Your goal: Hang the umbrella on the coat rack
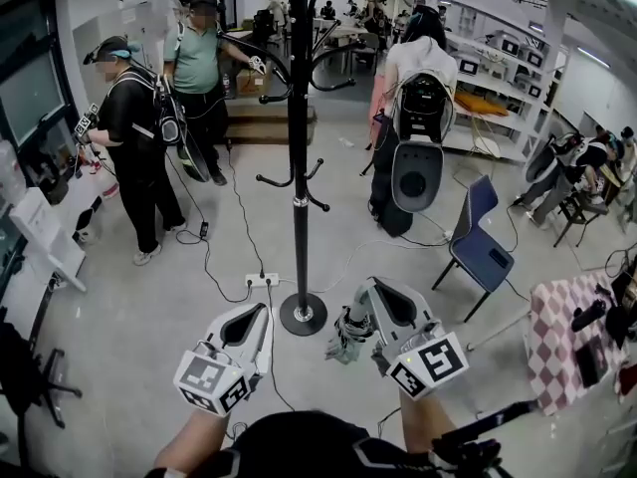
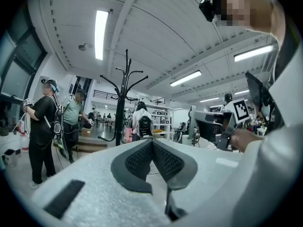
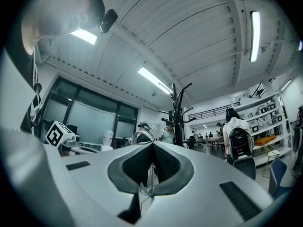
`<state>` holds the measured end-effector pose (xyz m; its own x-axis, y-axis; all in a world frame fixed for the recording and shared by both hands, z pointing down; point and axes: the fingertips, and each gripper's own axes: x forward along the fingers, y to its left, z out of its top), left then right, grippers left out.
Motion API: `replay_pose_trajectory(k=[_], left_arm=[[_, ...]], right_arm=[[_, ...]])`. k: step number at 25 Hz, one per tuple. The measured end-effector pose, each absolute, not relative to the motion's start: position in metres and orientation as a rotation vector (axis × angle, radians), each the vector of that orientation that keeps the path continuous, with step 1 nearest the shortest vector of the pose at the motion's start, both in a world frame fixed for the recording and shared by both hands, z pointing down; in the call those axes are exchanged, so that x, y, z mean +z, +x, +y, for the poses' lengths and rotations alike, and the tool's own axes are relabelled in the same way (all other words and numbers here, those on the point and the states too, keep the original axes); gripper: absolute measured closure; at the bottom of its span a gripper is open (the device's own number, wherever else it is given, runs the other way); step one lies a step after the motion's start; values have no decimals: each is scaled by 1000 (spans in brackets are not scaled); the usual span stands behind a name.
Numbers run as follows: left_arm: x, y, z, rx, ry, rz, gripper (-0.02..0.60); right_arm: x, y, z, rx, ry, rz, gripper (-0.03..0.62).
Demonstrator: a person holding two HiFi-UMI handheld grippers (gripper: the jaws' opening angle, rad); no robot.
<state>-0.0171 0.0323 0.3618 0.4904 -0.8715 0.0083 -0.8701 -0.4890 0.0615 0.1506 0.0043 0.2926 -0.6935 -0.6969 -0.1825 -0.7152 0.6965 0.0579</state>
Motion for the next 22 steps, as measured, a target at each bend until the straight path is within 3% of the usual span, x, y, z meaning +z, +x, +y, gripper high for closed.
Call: replay_pose_trajectory(k=[9,22], left_arm=[[366,0,6,4,2648,-1574,572],[375,-31,-57,-31,2666,-1488,572]], right_arm=[[299,166,-27,170,-1134,2775,586],[313,141,-77,137,-1234,2764,586]])
